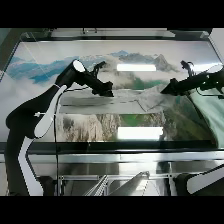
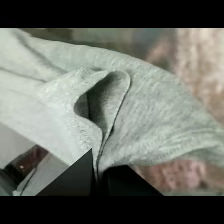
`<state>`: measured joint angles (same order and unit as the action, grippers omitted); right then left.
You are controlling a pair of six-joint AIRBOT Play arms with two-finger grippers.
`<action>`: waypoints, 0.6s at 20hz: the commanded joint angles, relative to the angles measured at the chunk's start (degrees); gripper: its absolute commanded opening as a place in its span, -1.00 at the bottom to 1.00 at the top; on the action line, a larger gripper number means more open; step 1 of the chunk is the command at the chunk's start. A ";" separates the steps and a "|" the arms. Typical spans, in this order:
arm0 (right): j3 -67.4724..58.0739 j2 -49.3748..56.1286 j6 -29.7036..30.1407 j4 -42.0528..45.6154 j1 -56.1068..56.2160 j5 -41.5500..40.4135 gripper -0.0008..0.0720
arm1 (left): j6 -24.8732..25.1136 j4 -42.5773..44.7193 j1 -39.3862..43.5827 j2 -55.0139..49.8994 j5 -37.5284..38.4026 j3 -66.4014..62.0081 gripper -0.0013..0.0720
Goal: Fold the shirts.
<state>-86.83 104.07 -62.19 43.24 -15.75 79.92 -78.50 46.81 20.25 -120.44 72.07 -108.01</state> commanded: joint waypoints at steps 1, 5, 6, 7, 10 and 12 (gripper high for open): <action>-0.04 -7.10 -3.37 -0.98 1.44 1.36 -0.94 | 0.00 -0.11 3.10 -3.74 -5.18 -0.02 -0.94; -0.07 -11.08 -6.45 -0.98 6.47 1.11 -0.94 | -1.27 -0.59 4.68 -6.16 -6.58 -0.13 -0.93; -0.07 -11.37 -7.91 -1.05 7.82 0.85 -0.94 | -1.25 -1.55 4.76 -6.01 -6.21 -0.35 -0.93; -0.07 -11.50 -8.90 -1.55 9.46 0.79 -0.94 | -1.22 -3.45 4.44 -5.86 -4.13 -1.70 -0.93; -0.07 -11.50 -9.20 -9.57 15.23 -0.37 -0.94 | -0.20 -6.38 1.16 -3.76 10.36 -10.93 -0.94; -0.07 -11.50 -8.20 -18.27 20.33 -6.40 -0.94 | 0.09 -6.25 -3.28 1.22 18.49 -14.14 -0.94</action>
<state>-86.83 92.92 -70.37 35.16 -1.32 78.96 -78.98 42.11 20.93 -123.11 78.52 -117.16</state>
